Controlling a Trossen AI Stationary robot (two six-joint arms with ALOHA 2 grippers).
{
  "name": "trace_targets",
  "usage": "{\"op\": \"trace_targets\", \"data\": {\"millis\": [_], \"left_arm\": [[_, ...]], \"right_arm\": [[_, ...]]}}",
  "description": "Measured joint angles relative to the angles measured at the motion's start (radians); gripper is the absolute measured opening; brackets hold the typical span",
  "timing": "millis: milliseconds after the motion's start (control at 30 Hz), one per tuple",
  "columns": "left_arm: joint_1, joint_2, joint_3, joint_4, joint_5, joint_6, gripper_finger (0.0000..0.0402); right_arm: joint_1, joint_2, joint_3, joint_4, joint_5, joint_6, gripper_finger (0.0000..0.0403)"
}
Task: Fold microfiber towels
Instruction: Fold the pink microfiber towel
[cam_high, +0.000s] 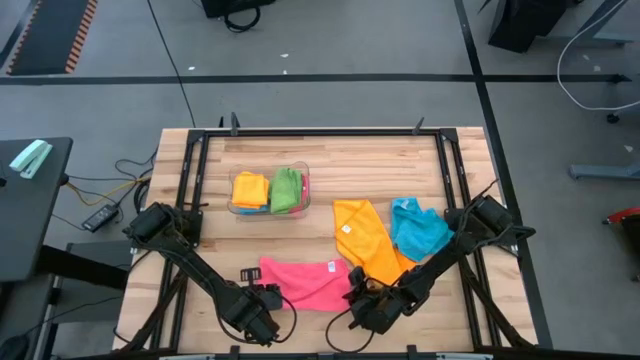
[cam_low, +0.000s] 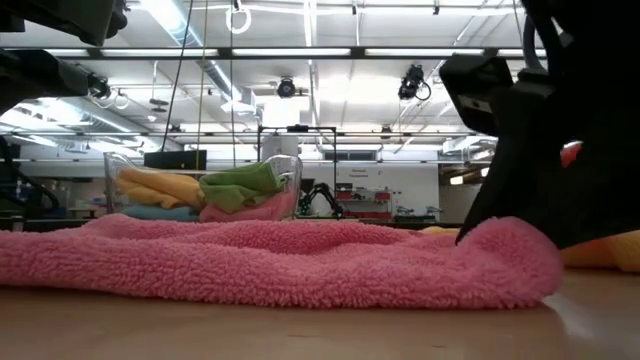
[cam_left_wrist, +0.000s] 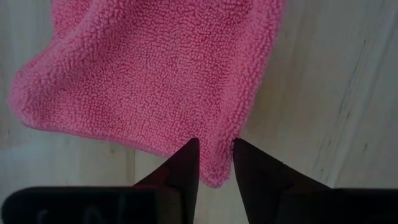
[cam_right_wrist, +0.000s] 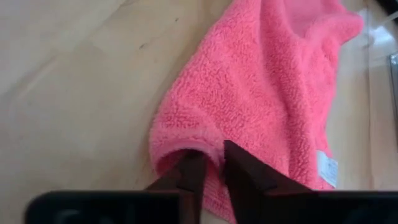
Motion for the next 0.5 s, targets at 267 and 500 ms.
{"op": "trace_targets", "data": {"millis": [267,500], "left_arm": [[-0.012,0.0,0.007,-0.016,-0.001,-0.004,0.0099],[-0.017,0.0,0.008,-0.015,-0.001,-0.024,0.011]], "right_arm": [[0.024,-0.021,0.044,-0.014,-0.002,0.008,0.0008],[0.053,-0.02,0.104,-0.063,-0.005,0.001,0.0013]]}}
